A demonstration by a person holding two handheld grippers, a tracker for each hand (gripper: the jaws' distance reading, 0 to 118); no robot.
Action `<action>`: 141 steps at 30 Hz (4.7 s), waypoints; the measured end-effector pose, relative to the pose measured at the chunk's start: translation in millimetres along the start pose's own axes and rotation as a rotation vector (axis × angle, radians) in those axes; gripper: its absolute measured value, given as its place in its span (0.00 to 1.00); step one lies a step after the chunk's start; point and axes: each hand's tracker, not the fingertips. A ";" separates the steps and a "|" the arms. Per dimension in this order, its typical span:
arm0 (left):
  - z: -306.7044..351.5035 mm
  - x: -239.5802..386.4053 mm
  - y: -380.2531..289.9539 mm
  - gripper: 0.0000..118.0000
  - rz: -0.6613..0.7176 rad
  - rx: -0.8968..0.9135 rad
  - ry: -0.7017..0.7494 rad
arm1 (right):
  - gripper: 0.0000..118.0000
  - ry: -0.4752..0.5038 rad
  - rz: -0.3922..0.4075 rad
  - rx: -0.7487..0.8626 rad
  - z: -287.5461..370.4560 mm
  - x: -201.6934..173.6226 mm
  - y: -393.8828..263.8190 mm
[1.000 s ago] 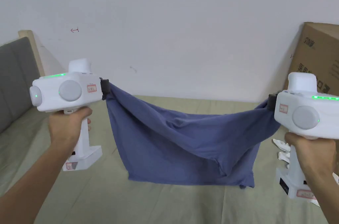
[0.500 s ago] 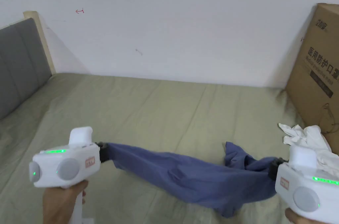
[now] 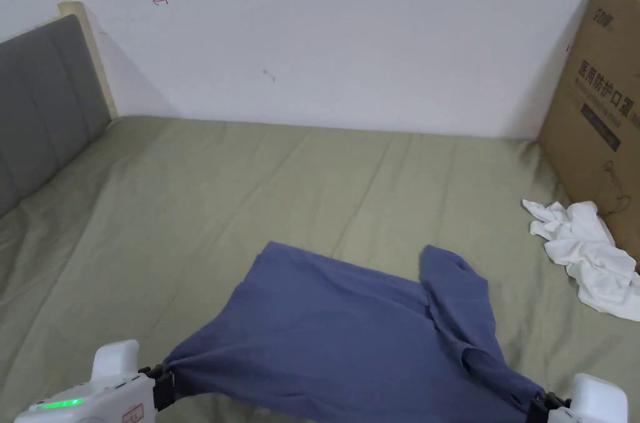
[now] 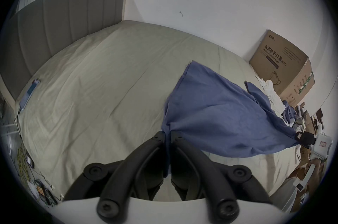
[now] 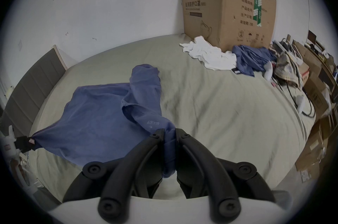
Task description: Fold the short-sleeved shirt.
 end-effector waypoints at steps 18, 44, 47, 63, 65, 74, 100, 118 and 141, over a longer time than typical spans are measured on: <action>31.4 -31.1 -96.3 0.08 0.031 -0.152 0.095 | 0.11 -0.057 -0.050 -0.223 17.3 30.0 -104.3; 107.5 42.4 12.3 0.96 0.010 0.193 -0.105 | 0.98 0.028 0.045 0.229 118.9 8.5 34.7; 118.7 58.4 31.4 1.00 -0.014 0.268 -0.128 | 0.98 0.027 0.074 0.323 139.3 0.1 51.5; 125.6 109.4 39.5 0.07 -0.108 0.425 -0.172 | 0.05 0.003 0.142 0.490 166.2 -22.0 58.0; 124.8 110.4 38.3 0.05 -0.115 0.424 -0.174 | 0.02 0.020 0.138 0.484 163.7 -20.0 58.8; 103.8 104.8 52.6 0.05 -0.095 0.358 -0.186 | 0.02 0.022 0.121 0.473 153.4 -16.6 64.6; -238.0 142.0 192.6 0.92 -0.261 -0.220 -0.024 | 0.02 -0.061 0.133 0.282 1.2 -15.7 107.5; -280.7 161.5 177.2 0.07 -0.337 -0.218 -0.006 | 0.12 -0.052 0.105 0.034 -81.9 12.6 102.1; -189.8 142.0 179.4 0.07 -0.252 -0.114 -0.115 | 0.06 0.042 0.160 -0.245 -203.9 -30.3 90.4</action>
